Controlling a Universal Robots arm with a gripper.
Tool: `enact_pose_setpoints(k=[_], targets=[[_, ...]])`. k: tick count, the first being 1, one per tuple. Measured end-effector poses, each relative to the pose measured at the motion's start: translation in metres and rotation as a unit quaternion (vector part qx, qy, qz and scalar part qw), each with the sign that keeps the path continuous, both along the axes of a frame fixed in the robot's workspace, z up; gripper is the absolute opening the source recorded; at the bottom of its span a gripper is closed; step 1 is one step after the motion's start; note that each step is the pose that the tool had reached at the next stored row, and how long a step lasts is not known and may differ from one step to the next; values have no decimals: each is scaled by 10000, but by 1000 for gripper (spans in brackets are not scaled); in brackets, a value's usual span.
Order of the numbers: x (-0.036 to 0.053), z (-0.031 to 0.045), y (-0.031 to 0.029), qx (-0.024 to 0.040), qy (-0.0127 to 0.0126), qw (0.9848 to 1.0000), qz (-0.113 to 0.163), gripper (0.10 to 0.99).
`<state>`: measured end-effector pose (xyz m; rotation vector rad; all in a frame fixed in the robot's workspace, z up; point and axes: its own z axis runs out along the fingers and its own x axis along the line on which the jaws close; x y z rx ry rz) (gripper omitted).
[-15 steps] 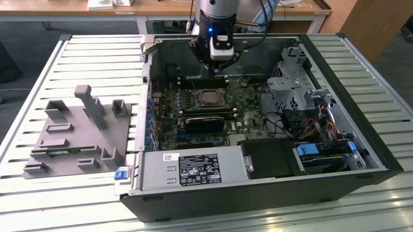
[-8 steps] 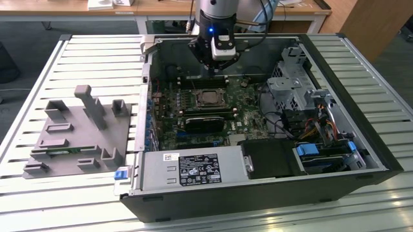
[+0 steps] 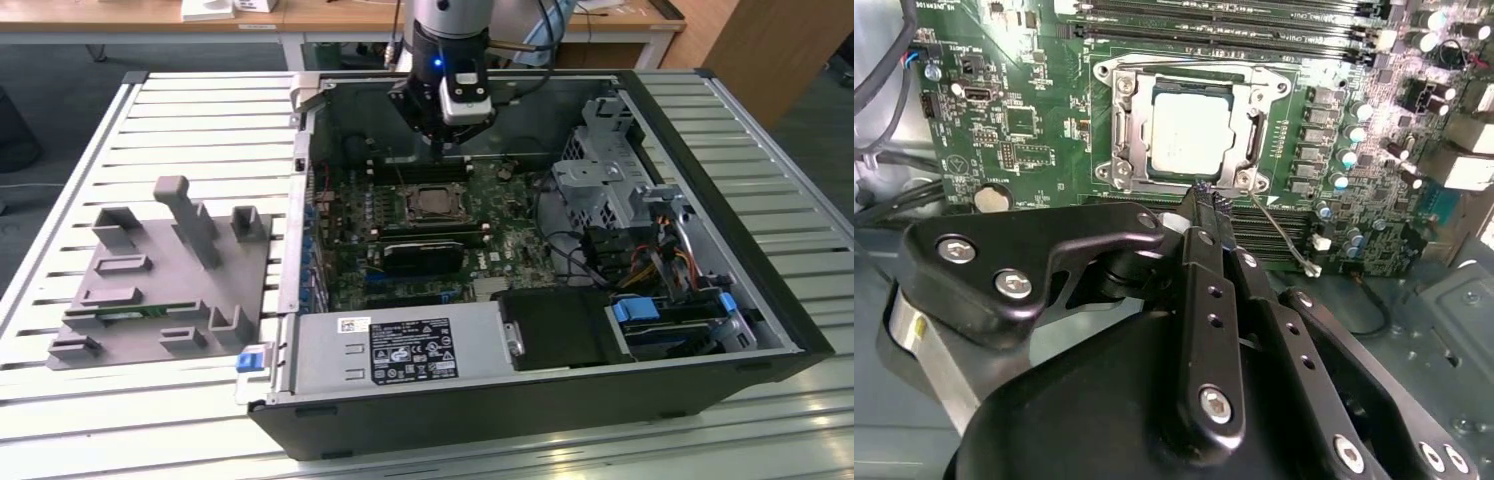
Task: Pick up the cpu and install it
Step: 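Install the first cpu locking lever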
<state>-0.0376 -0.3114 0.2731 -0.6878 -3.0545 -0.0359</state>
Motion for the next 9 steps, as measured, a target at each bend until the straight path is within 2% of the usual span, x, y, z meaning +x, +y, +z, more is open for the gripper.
enact_pose_setpoints(k=[9], targets=[[0, 0, 0, 0, 0, 9993, 376, 106]])
